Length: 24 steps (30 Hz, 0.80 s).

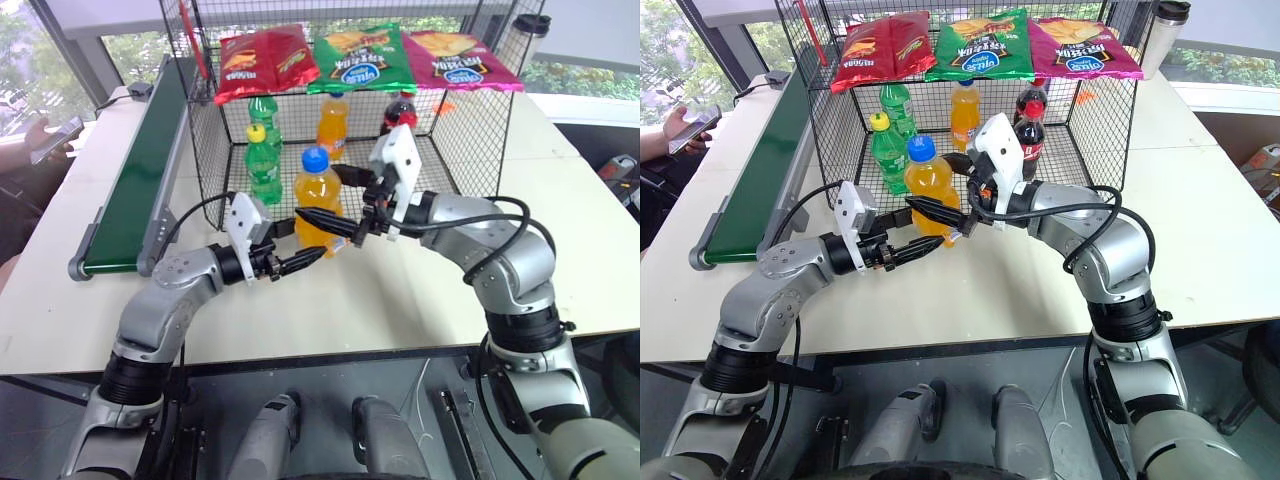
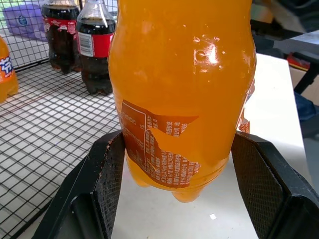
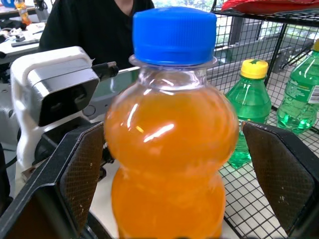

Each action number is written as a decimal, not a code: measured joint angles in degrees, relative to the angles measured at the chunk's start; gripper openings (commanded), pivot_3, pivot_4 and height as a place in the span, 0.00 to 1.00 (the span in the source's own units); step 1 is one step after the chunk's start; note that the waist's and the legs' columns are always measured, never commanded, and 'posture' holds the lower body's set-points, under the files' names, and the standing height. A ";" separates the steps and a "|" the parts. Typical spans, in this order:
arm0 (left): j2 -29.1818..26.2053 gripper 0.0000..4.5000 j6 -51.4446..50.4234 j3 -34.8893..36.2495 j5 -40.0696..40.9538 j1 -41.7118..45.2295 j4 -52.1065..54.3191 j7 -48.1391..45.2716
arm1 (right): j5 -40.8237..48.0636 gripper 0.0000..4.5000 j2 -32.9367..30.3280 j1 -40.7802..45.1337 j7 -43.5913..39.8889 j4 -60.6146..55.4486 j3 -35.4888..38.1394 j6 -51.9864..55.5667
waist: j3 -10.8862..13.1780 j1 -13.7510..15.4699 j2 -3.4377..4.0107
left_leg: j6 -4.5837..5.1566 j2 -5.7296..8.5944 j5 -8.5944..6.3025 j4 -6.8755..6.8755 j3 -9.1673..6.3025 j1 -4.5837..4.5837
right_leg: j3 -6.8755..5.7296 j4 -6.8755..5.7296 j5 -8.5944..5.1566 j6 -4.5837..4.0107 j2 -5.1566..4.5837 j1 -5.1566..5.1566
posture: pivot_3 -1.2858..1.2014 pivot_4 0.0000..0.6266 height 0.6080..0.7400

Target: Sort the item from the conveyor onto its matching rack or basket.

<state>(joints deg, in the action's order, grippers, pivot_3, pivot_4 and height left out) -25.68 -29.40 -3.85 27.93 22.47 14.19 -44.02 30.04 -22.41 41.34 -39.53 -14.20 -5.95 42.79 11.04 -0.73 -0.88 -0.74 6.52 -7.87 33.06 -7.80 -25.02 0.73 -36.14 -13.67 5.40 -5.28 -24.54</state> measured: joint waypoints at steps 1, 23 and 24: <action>0.00 0.60 0.00 0.00 -0.01 0.00 0.00 -0.01 | -0.02 0.87 0.08 0.00 0.02 0.05 0.00 -0.01 | 0.00 0.00 0.00 | 0.00 0.00 0.00 0.00 0.00 0.00 | 0.00 0.00 0.00 0.00 0.00 0.00 | 0.52 0.24 0.99; 0.26 0.99 -0.63 0.09 -0.21 0.30 0.97 0.50 | -1.28 0.55 0.75 0.05 0.47 0.94 -0.14 -0.50 | 0.00 -0.05 0.00 | 0.00 -0.01 0.01 0.00 0.00 0.00 | 0.01 -0.01 0.05 0.07 0.03 -0.01 | 0.52 0.24 0.99; 0.16 0.99 -0.81 0.08 -0.27 0.29 1.06 0.60 | -1.48 0.55 0.78 0.06 0.59 0.96 -0.14 -0.50 | 0.00 -0.04 0.00 | 0.00 -0.01 0.01 0.00 0.00 0.00 | 0.01 -0.01 0.06 0.08 0.03 -0.01 | 0.52 0.24 0.99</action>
<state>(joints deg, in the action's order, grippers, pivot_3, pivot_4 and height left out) -25.52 -30.20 -3.77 27.66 22.76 15.25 -43.42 28.56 -21.63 41.40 -38.94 -13.24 -6.08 42.29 11.04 -0.77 -0.88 -0.73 6.51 -7.86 33.07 -7.80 -25.02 0.74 -36.15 -13.61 5.48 -5.25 -24.55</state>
